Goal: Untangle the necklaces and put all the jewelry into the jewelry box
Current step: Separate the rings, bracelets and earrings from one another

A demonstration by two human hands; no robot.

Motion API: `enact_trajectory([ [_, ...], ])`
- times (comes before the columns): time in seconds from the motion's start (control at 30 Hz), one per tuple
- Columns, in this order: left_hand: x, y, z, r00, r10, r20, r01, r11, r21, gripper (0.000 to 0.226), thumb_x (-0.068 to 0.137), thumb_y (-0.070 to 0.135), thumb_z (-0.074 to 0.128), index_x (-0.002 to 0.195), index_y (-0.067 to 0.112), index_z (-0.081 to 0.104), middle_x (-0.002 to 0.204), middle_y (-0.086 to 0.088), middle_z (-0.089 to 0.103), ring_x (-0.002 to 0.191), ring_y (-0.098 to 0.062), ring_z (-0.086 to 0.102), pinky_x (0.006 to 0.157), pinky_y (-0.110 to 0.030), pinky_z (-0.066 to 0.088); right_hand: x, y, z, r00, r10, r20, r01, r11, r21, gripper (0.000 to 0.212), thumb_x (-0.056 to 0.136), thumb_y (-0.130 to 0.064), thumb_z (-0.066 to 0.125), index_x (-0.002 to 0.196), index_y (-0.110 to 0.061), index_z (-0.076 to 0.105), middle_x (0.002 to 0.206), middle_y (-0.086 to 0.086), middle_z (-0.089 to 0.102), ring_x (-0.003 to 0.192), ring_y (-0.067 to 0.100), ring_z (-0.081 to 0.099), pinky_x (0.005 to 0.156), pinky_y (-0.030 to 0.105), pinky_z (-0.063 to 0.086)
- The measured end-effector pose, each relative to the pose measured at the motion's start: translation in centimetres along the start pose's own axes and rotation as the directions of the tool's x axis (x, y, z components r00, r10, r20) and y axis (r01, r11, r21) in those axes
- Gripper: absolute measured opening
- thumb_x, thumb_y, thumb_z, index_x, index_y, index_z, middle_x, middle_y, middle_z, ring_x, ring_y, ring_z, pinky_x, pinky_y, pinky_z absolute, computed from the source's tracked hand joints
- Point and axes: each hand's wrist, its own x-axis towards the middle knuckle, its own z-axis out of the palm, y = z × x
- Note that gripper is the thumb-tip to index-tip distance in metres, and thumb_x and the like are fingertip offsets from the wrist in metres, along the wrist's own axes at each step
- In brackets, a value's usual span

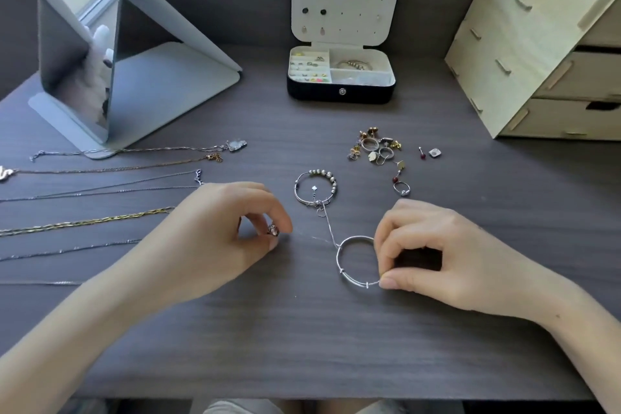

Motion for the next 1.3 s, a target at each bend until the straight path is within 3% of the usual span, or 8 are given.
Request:
enact_trajectory([
  [0.3, -0.1, 0.1, 0.5, 0.998, 0.023, 0.059, -0.026, 0.999, 0.044, 0.014, 0.07, 0.026, 0.06, 0.075, 0.038, 0.065, 0.083, 0.019, 0.062, 0.078, 0.003, 0.059, 0.066, -0.009, 0.037, -0.1, -0.1, 0.0, 0.999, 0.003, 0.034, -0.002, 0.999, -0.045, 0.013, 0.082, -0.03, 0.065, 0.072, -0.022, 0.064, 0.085, -0.015, 0.058, 0.084, 0.009, 0.052, 0.074, 0.016, 0.039],
  [0.37, -0.2, 0.2, 0.6, 0.998, 0.027, 0.065, -0.029, 0.999, 0.042, 0.013, 0.07, 0.026, 0.06, 0.076, 0.036, 0.067, 0.085, 0.019, 0.06, 0.078, 0.002, 0.059, 0.067, -0.009, 0.037, -0.1, -0.1, -0.1, 0.999, 0.034, 0.024, -0.035, 0.999, 0.037, 0.012, 0.085, -0.027, 0.064, 0.074, -0.021, 0.061, 0.083, -0.011, 0.059, 0.08, 0.012, 0.053, 0.07, 0.016, 0.039],
  [0.5, -0.4, 0.4, 0.9, 0.997, 0.033, 0.064, -0.036, 0.998, 0.054, 0.012, 0.069, 0.029, 0.06, 0.077, 0.035, 0.067, 0.086, 0.018, 0.057, 0.075, 0.002, 0.057, 0.066, -0.007, 0.037, -0.4, 0.0, -0.5, 0.992, 0.121, -0.029, -0.106, 0.945, 0.308, 0.01, 0.084, -0.035, 0.058, 0.077, -0.028, 0.06, 0.082, 0.001, 0.062, 0.076, 0.021, 0.057, 0.07, 0.033, 0.047],
  [0.6, -0.5, 0.6, 1.2, 0.997, 0.043, 0.071, -0.047, 0.997, 0.053, 0.012, 0.07, 0.03, 0.06, 0.078, 0.035, 0.067, 0.087, 0.018, 0.057, 0.076, 0.003, 0.056, 0.067, -0.006, 0.036, -0.6, 0.1, -0.8, 0.984, 0.164, -0.072, -0.11, 0.871, 0.479, 0.019, 0.08, -0.047, 0.064, 0.077, -0.029, 0.062, 0.083, 0.002, 0.065, 0.075, 0.012, 0.059, 0.071, 0.02, 0.047],
  [0.73, -0.3, 0.9, 1.5, 0.995, 0.054, 0.089, -0.058, 0.997, 0.042, 0.009, 0.073, 0.028, 0.065, 0.08, 0.034, 0.066, 0.083, 0.018, 0.056, 0.078, 0.003, 0.055, 0.067, -0.006, 0.035, -0.5, 0.2, -1.2, 0.975, 0.194, -0.109, -0.089, 0.788, 0.609, 0.031, 0.077, -0.053, 0.067, 0.078, -0.023, 0.063, 0.077, -0.001, 0.063, 0.069, 0.014, 0.054, 0.07, 0.022, 0.047],
  [0.97, 0.7, 2.1, 2.5, 0.992, 0.083, 0.092, -0.085, 0.996, 0.021, 0.01, 0.078, 0.022, 0.071, 0.079, 0.031, 0.066, 0.077, 0.018, 0.055, 0.08, 0.0, 0.053, 0.066, -0.009, 0.037, 0.0, 0.1, -1.2, 0.969, 0.219, -0.117, -0.051, 0.636, 0.77, 0.032, 0.075, -0.046, 0.073, 0.079, -0.016, 0.063, 0.072, 0.004, 0.059, 0.065, 0.017, 0.05, 0.064, 0.023, 0.047],
  [1.17, 2.0, 3.0, 2.8, 0.993, 0.116, 0.031, -0.117, 0.992, 0.044, 0.01, 0.082, 0.029, 0.069, 0.079, 0.03, 0.059, 0.077, 0.019, 0.052, 0.079, -0.002, 0.053, 0.067, -0.015, 0.037, 0.3, -0.1, -1.3, 0.967, 0.226, -0.113, -0.049, 0.605, 0.794, 0.031, 0.075, -0.044, 0.073, 0.078, -0.016, 0.063, 0.069, 0.003, 0.058, 0.064, 0.017, 0.048, 0.063, 0.023, 0.046],
  [1.3, 2.9, 2.9, 3.2, 0.979, 0.202, 0.03, -0.204, 0.967, 0.153, 0.018, 0.083, 0.028, 0.069, 0.1, 0.031, 0.065, 0.094, 0.009, 0.053, 0.087, -0.014, 0.048, 0.076, -0.026, 0.037, 0.3, -0.3, -1.5, 0.97, 0.216, -0.108, -0.044, 0.601, 0.798, 0.029, 0.075, -0.044, 0.073, 0.077, -0.016, 0.063, 0.069, 0.003, 0.058, 0.064, 0.017, 0.048, 0.062, 0.022, 0.045],
])
